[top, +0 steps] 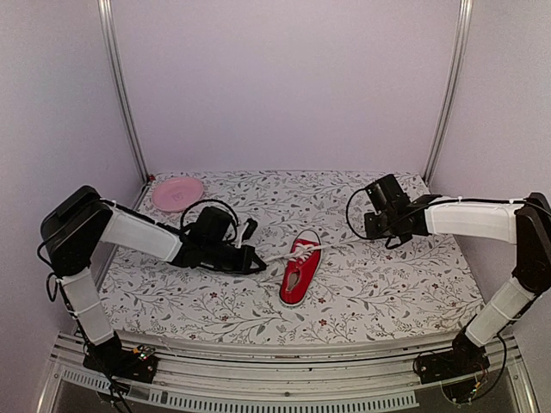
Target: Tie the shoes
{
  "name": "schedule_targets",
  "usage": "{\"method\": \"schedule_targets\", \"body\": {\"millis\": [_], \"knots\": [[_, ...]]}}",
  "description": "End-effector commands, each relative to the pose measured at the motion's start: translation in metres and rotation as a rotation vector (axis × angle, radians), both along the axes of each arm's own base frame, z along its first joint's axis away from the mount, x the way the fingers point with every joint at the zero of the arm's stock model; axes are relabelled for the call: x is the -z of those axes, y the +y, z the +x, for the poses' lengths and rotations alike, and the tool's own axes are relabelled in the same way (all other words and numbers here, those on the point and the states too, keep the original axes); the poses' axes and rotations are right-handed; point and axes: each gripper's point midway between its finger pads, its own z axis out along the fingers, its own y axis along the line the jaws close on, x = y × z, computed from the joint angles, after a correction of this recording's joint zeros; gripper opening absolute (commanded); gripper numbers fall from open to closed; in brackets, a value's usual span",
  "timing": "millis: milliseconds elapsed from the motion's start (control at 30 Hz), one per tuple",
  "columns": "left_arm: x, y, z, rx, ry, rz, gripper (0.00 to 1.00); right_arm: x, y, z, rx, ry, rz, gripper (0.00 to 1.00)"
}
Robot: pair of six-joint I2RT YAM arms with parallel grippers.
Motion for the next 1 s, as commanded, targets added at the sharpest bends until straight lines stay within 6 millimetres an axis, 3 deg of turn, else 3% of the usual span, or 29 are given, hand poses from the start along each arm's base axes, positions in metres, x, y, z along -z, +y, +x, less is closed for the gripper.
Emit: {"method": "schedule_targets", "body": {"millis": [0,133,300,433,567,733,867,967], "knots": [[-0.015,0.022,0.051,-0.140,-0.096,0.025,0.00,0.012,-0.036,-0.010,0.101,0.020,0.010,0.02],[-0.023,0.042,0.085,-0.249,-0.143,0.022,0.00,0.020,-0.050,-0.017,0.134,0.037,0.029,0.02],[-0.030,0.042,0.106,-0.274,-0.159,0.003,0.00,0.020,-0.051,-0.021,0.140,0.040,0.070,0.02],[-0.033,0.030,0.112,-0.242,-0.158,-0.019,0.00,-0.006,-0.023,-0.022,0.008,-0.018,0.227,0.02],[-0.047,0.018,0.116,-0.182,-0.202,-0.062,0.00,-0.073,0.045,-0.041,-0.324,-0.145,0.493,0.02],[-0.068,0.002,0.117,-0.091,-0.263,-0.118,0.00,-0.142,0.144,-0.097,-0.710,-0.252,0.665,0.02],[-0.080,-0.006,0.117,-0.042,-0.292,-0.146,0.00,-0.152,0.226,-0.143,-0.962,-0.225,0.726,0.02],[-0.088,-0.011,0.115,-0.006,-0.310,-0.168,0.00,-0.141,0.279,-0.165,-1.083,-0.194,0.708,0.02]]}}
